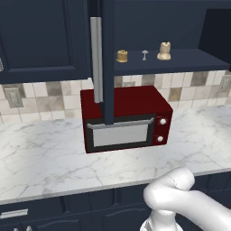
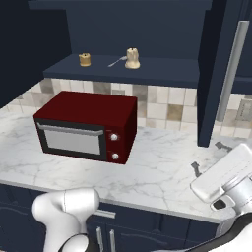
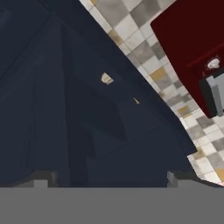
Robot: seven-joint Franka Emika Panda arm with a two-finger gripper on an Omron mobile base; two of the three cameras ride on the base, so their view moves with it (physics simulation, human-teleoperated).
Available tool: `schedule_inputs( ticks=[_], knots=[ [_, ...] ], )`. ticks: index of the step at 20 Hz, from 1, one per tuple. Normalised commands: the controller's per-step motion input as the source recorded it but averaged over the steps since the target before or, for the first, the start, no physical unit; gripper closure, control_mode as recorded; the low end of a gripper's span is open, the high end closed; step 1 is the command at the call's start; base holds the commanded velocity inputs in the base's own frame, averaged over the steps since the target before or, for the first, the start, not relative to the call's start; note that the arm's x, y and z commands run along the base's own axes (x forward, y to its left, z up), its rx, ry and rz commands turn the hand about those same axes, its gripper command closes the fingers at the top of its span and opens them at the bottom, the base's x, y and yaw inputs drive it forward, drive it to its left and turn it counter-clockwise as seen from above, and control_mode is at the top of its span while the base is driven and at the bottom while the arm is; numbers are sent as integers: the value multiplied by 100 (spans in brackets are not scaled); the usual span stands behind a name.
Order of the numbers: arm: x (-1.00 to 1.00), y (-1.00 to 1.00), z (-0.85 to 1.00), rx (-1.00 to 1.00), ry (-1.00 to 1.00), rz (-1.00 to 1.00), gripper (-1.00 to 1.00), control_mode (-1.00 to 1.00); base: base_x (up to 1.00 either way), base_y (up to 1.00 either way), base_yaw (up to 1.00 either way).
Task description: Pick the candle and candle from the dining table and place them in the open cabinet. Close the cabinet after placing the objects.
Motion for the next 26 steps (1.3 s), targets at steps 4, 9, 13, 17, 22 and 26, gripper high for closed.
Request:
schedule_inputs(
  ticks=[4, 9, 13, 17, 22, 26],
  knots=[
    [27, -23, 0, 11, 0, 12, -100, -100, 0, 0, 0],
    [21, -22, 0, 11, 0, 11, -100, -100, 0, 0, 0],
    [2, -8, 8, 4, -4, 10, -100, -100, 0, 0, 0],
    [0, 0, 20, 0, -6, 5, -100, -100, 0, 0, 0],
    [5, 3, 26, 0, -2, 0, -100, -100, 0, 0, 0],
    [-1, 15, 27, 0, -4, 0, -100, -100, 0, 0, 0]
  ],
)
